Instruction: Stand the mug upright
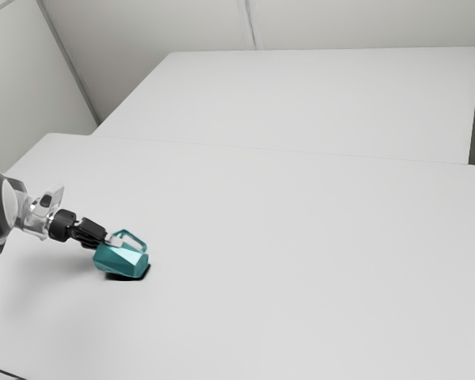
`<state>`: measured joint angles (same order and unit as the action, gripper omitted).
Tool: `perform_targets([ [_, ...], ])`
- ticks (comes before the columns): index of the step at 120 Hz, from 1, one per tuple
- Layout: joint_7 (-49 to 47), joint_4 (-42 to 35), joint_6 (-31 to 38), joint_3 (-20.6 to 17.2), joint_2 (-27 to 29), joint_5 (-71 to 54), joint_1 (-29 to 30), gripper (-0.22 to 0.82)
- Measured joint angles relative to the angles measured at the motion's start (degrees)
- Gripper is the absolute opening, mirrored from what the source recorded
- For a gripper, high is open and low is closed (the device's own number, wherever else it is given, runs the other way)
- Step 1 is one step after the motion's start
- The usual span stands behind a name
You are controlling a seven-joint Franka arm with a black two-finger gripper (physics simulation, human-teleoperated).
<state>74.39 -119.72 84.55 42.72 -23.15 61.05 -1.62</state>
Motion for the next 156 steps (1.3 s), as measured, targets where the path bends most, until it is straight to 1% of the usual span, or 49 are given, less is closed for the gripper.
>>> perform_targets([
  [19, 0.3, -0.1, -1.1, 0.0, 0.5, 0.3, -0.4, -0.12],
  [31, 0.5, -0.1, -1.9, 0.0, 0.7, 0.5, -0.4, -0.13],
  [52, 0.7, -0.1, -3.1, 0.1, 1.9, 0.9, -1.2, -0.17],
  [68, 0.5, -0.1, -3.6, 0.1, 3.8, 1.2, -2.2, -0.18],
  [87, -0.7, 0.3, -3.2, 0.0, 8.5, 0.8, -4.1, -0.18],
  [102, -3.0, 1.6, -1.1, -3.2, 12.4, -1.3, -4.4, -0.18],
  [118, -7.5, 3.4, 2.4, -7.7, 15.8, -7.4, -3.9, -0.18],
  [123, -9.2, 4.1, 3.9, -8.7, 16.4, -9.8, -4.4, -0.18],
  [143, -16.5, 5.4, 12.3, -10.2, 18.4, -20.2, -9.8, -0.18],
  [156, -21.7, 6.3, 18.5, -14.7, 19.9, -29.3, -9.9, -0.18],
])
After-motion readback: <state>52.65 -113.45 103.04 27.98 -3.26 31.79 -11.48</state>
